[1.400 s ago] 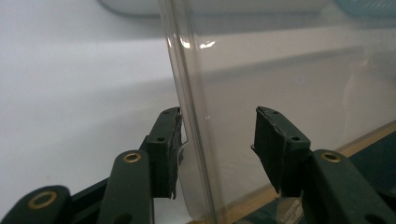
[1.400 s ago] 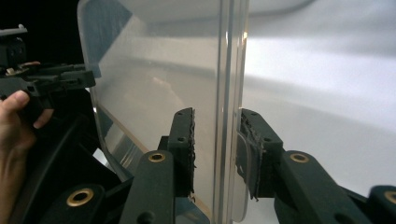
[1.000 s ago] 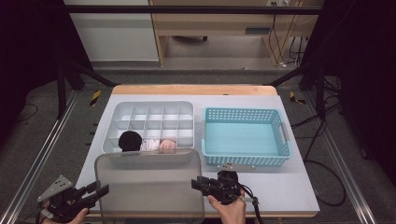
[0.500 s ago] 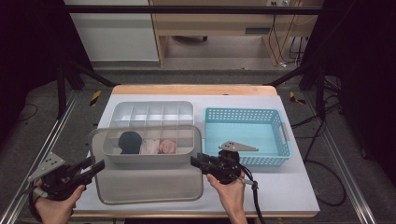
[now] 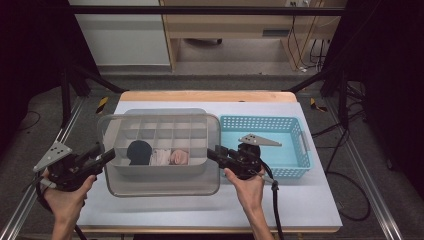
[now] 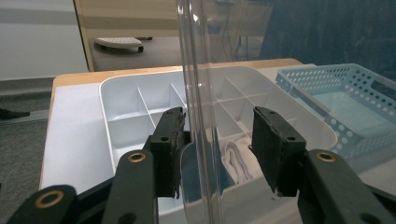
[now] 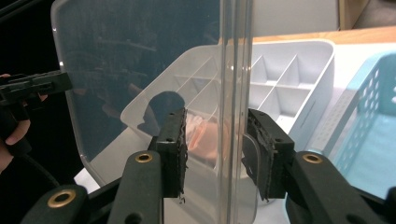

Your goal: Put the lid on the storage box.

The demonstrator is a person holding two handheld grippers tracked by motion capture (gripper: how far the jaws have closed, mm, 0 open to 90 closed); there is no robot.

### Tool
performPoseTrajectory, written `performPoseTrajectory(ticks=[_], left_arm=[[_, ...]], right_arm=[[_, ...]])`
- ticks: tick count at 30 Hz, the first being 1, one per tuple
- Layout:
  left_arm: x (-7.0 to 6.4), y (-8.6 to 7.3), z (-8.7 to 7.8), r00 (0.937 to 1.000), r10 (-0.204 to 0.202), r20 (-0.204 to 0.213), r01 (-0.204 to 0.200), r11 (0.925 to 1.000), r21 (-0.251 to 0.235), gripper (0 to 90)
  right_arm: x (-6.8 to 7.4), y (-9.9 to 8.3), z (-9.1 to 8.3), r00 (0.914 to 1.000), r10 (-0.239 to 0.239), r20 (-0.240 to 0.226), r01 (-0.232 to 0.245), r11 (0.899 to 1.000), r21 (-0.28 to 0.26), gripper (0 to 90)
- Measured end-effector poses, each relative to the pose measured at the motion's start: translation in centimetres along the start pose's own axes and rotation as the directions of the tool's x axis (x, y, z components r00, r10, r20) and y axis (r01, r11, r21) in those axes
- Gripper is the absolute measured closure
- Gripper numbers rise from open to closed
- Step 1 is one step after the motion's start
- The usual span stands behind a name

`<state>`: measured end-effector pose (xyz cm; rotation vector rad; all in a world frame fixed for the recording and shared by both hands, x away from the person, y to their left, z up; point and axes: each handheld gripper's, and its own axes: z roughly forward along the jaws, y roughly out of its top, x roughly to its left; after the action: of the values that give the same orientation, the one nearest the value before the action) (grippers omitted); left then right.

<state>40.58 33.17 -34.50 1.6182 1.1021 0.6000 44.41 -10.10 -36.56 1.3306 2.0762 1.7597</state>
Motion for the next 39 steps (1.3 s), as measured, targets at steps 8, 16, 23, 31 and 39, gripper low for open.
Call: performPoseTrajectory(ticks=[8,16,23,31,39], left_arm=[[0.6,1.5,1.1,0.9999,0.000,-0.010,0.000,0.9995,-0.032,52.8],[2.0,3.2,2.1,0.9998,0.001,-0.021,-0.002,0.9988,-0.048,52.7],[3.6,4.3,3.1,0.9996,-0.007,-0.028,0.006,0.9989,-0.046,52.3],[5.1,4.4,4.2,0.9993,-0.023,-0.031,0.022,0.9991,-0.036,52.1],[6.0,3.7,5.1,0.9987,-0.043,-0.029,0.042,0.9990,-0.016,52.0]], right_arm=[[-0.3,2.0,0.6,0.9995,-0.027,0.020,0.027,0.999,-0.020,59.5],[-0.6,3.8,2.1,0.9991,-0.027,0.033,0.028,0.999,-0.039,58.3],[-0.6,5.2,3.8,0.9986,-0.030,0.045,0.031,0.999,-0.035,57.8],[-1.1,6.0,5.6,0.9986,-0.014,0.051,0.014,1.000,-0.005,57.4],[-1.8,6.0,6.8,0.9983,0.003,0.058,-0.004,1.000,0.026,57.3]])
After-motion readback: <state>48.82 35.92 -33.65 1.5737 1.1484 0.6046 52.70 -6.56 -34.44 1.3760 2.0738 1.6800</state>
